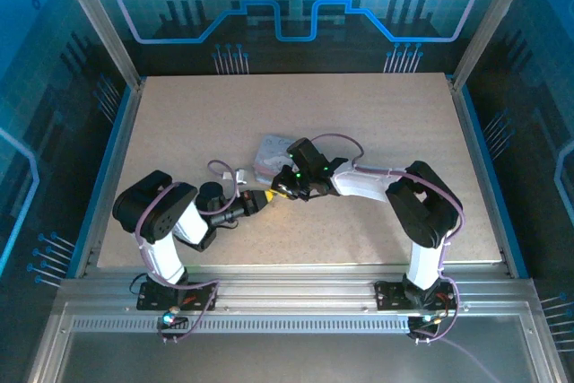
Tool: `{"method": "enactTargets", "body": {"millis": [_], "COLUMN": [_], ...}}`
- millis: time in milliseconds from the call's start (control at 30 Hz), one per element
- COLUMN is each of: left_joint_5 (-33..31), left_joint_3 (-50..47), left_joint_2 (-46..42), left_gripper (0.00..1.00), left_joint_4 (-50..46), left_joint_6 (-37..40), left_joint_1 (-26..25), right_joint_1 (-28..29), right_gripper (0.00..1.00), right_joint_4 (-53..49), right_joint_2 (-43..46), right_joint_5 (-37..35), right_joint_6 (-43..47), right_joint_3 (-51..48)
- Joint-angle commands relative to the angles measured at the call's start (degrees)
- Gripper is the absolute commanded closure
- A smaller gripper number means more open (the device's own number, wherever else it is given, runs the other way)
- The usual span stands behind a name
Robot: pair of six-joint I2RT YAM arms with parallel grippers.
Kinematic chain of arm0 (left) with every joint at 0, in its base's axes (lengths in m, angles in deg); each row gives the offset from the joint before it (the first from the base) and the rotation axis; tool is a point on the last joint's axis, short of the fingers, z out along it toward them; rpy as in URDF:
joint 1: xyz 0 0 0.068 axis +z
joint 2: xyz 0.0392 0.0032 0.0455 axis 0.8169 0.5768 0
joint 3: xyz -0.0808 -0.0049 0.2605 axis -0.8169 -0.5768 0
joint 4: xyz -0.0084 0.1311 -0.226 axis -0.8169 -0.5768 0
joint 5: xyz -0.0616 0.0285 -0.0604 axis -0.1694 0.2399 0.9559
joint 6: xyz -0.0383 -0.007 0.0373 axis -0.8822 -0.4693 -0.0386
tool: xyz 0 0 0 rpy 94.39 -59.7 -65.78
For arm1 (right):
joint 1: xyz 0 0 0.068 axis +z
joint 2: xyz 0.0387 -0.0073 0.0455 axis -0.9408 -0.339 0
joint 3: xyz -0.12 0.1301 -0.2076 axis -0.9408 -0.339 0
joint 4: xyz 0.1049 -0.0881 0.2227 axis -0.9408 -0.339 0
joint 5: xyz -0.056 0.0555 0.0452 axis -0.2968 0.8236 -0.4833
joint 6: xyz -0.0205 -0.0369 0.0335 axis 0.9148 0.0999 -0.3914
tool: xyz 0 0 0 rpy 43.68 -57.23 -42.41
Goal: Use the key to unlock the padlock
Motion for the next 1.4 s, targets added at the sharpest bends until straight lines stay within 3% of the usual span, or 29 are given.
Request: {"method": "enactTargets", "body": {"millis": [0,333,667,833,1033,1233,1367], "left_joint_5": [1.03,-4.31,-14.16,-19.47,-23.09,-26.29,-32.31], "left_joint_3": [0.05,-0.3,2.26,2.15,0.62,3.43,6.68], "left_joint_2": [0.41,-4.57,-9.89,-10.79,-7.88,-7.77,-9.1], "left_gripper": [1.0,1.0,1.0,1.0,1.0,1.0,1.0], "left_joint_4": [1.37,1.35,1.36,1.35,-0.84,-13.43,-23.69], "left_joint_6": [0.76,5.08,13.47,25.45,41.88,58.25,67.83], "left_joint_1": [-0.54,-1.19,-5.96,-11.76,-17.73,-23.74,-28.0], "right_joint_1": [0.19,0.76,3.83,3.78,2.62,1.51,1.35], "right_gripper": [1.0,1.0,1.0,1.0,1.0,1.0,1.0], "right_joint_4": [-2.47,-2.55,2.17,3.94,-2.62,-10.74,-13.34], "right_joint_2": [-1.61,-1.62,-4.67,-4.51,-1.45,0.69,1.44], "right_joint_5": [5.44,5.46,8.16,9.2,7.38,4.84,3.74], "right_joint_6": [-4.36,-4.84,-9.59,-11.43,-8.04,-3.1,-1.45], "right_joint_3": [-1.7,-1.94,-2.09,-2.28,0.56,2.86,2.96]}}
